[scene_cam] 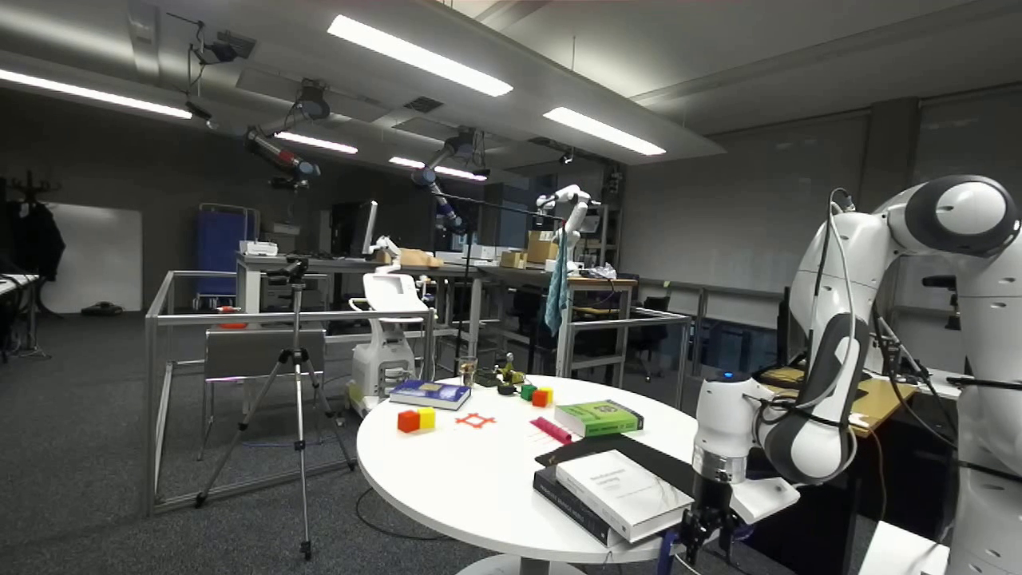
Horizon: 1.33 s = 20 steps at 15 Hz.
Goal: Push the white book backwards slightly
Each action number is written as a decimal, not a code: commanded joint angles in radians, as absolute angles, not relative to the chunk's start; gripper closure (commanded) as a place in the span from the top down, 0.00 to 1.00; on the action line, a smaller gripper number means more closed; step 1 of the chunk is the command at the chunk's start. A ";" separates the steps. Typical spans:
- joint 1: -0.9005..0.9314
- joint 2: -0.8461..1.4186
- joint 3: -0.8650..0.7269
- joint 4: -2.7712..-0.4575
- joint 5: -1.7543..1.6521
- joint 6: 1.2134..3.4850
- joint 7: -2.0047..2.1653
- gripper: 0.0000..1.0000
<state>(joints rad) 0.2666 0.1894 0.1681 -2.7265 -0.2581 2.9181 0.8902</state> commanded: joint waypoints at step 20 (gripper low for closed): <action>0.315 0.364 0.120 -2.526 -0.349 2.938 0.920 1.00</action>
